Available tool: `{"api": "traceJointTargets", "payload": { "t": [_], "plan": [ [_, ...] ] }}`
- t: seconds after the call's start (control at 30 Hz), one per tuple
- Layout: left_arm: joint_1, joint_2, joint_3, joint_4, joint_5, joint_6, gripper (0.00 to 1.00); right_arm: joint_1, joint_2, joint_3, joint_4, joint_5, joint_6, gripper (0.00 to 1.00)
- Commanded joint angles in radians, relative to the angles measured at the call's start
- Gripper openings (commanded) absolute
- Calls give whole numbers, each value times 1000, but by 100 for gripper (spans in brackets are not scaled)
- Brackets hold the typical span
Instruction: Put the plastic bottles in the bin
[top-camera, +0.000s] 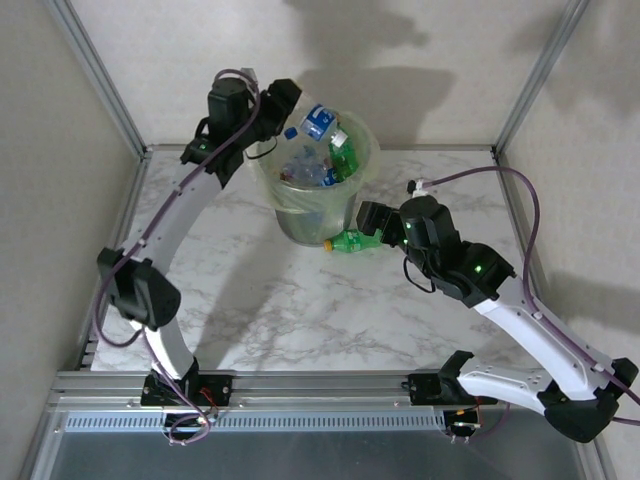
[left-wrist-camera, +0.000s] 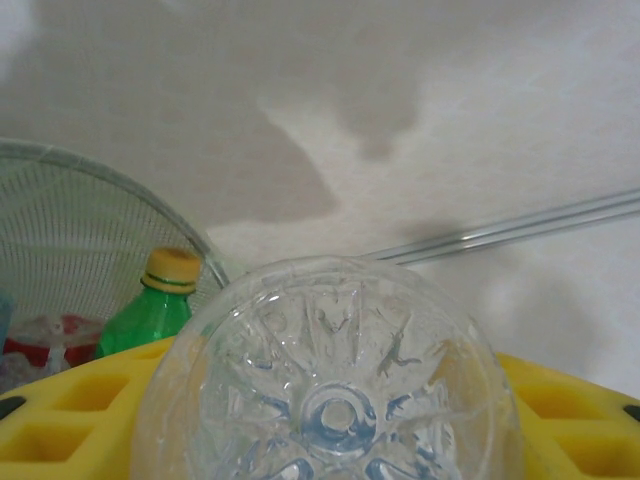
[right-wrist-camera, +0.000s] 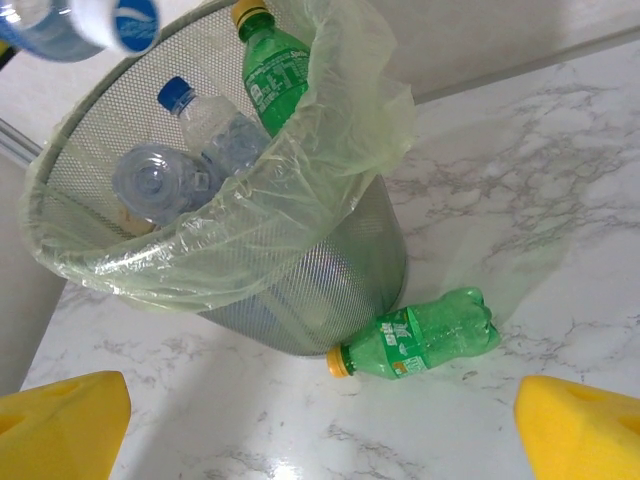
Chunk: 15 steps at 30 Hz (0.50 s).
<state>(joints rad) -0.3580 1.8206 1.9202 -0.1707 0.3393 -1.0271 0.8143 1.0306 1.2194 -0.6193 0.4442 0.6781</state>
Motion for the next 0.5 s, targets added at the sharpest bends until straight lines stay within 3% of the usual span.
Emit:
{"api": "traceJointTargets", "payload": {
  "t": [0.0, 0.47],
  "plan": [
    [9, 85, 154, -57, -16, 36, 46, -11, -22, -16, -7, 5, 20, 99],
    [23, 197, 276, -245, -14, 129, 46, -30, -26, -16, -11, 2, 11, 98]
  ]
}}
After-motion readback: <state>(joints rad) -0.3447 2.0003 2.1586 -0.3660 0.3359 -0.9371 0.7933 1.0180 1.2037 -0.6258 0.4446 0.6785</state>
